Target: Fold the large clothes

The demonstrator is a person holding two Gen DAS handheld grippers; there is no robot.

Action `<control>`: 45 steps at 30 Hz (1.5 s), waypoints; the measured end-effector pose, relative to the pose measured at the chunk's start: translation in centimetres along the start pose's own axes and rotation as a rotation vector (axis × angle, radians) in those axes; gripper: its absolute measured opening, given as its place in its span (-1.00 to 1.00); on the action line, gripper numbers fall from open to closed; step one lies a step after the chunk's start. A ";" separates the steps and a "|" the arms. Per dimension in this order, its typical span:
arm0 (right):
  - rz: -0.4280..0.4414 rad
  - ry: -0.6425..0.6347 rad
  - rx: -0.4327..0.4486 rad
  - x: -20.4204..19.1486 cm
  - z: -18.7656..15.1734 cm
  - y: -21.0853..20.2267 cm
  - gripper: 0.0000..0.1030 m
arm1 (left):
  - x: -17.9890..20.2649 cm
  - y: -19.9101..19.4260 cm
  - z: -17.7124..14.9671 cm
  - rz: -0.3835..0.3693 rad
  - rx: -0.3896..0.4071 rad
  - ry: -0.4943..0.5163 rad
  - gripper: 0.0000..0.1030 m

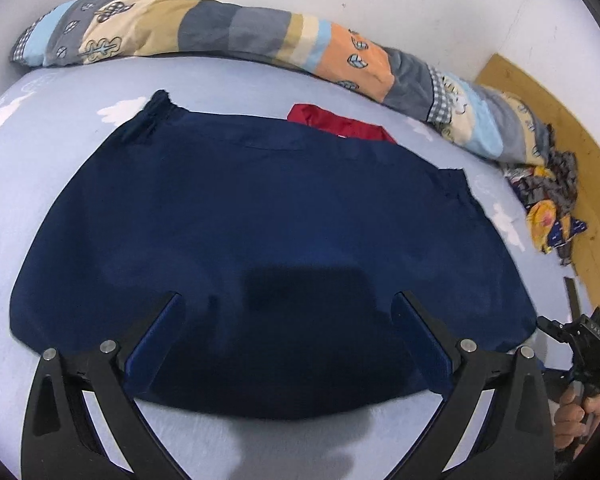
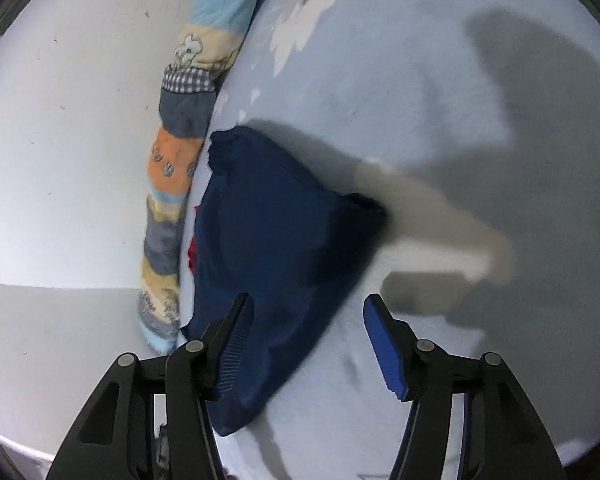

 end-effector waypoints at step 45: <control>0.153 -0.145 0.133 -10.0 -0.2 3.4 -0.78 | 1.6 8.3 0.5 0.271 -0.015 0.184 0.92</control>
Point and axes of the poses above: each gripper's, at about its wrist camera, not at the fingertips, and y roughly the way its jaws point, x to its right, z to its top, the point moved 6 cm from there along y, roughly the way its jaws point, and after that the axes turned 12 degrees about -z, right-handed, at the moved point
